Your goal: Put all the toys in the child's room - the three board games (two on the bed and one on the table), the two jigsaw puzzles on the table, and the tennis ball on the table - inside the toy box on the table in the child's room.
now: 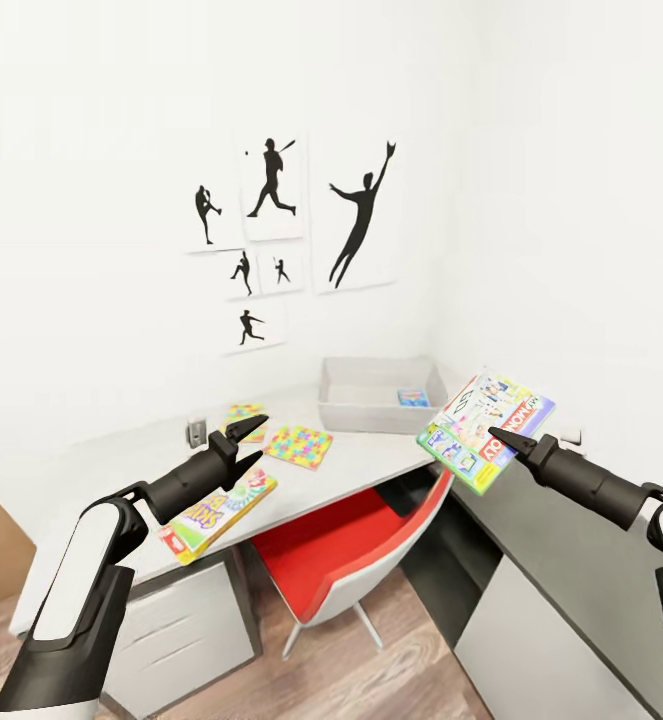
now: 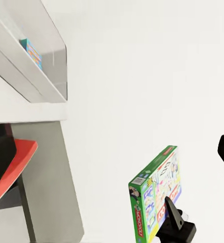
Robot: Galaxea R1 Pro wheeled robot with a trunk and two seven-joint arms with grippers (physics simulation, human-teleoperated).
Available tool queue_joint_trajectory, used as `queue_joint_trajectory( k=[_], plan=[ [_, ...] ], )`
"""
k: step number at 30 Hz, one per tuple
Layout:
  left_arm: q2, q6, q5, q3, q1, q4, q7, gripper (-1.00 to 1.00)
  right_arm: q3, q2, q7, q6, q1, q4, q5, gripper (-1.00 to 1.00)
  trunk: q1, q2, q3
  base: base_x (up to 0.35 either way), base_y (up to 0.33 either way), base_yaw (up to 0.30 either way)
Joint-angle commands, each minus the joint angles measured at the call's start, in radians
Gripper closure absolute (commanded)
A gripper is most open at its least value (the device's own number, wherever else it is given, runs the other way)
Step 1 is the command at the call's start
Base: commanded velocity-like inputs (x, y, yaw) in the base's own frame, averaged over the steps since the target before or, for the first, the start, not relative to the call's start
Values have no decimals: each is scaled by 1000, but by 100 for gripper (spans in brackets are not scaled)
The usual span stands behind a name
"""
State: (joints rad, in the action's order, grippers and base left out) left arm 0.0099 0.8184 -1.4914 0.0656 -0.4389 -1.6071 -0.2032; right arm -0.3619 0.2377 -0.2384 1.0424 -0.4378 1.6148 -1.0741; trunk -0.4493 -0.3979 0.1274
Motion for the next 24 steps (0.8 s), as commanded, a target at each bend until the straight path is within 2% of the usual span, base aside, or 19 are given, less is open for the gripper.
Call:
queue_joint_trajectory(
  k=[1,15,24],
  plan=[
    [0,4,-10,1,-1,0,-10,-100,-2,0,-10,5,-1,0,3,100,-1,-2,2,72,-11,279],
    [-1,2,-9,-1,-1,0,-15,-100,-2,0,-10,5,-1,0,3,100,-1,-2,-4,190,-110,276],
    [-2,2,-1,-3,-2,1,-18,-100,-2,0,-10,5,0,0,3,100,-1,-2,-4,254,-188,109]
  ],
)
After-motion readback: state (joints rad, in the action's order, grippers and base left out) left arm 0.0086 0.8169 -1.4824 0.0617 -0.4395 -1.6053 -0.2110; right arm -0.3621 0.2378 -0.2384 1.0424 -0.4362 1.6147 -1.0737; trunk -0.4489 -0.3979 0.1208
